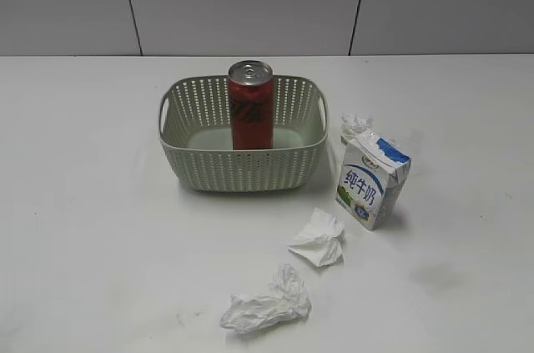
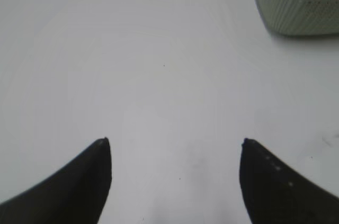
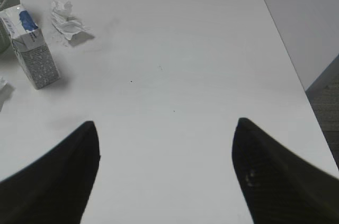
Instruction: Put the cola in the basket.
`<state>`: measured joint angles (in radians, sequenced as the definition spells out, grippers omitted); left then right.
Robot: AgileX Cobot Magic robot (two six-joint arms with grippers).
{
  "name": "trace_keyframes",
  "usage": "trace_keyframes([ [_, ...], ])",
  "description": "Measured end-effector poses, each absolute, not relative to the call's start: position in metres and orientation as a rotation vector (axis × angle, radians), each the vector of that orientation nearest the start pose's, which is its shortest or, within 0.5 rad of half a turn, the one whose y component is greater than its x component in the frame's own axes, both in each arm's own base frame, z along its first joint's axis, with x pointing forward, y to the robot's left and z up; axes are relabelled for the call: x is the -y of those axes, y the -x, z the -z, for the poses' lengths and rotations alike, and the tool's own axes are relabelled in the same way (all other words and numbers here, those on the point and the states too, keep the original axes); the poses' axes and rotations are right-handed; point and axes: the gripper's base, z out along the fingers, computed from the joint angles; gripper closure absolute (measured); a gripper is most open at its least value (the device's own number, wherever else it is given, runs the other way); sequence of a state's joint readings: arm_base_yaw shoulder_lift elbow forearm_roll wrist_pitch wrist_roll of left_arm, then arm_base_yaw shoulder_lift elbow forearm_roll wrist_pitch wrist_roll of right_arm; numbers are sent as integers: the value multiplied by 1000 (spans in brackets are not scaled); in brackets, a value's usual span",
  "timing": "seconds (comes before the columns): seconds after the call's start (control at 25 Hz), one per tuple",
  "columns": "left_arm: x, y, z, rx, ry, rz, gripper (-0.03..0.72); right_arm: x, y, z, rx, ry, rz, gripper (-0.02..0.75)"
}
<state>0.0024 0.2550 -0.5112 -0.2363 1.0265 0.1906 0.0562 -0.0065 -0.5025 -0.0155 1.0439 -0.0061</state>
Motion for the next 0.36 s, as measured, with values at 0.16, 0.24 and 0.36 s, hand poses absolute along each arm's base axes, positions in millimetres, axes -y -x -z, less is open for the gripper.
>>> trace_keyframes([
  [0.16,18,-18,-284,-2116,-186,174,113,2,5,-279,-2017,62,-13,148],
  [0.24,18,-9,-285,-2061,-189,167,113,2,5,-279,-2017,62,-13,148],
  [0.36,18,2,-285,-1996,-193,159,113,2,5,-279,-2017,62,-13,148],
])
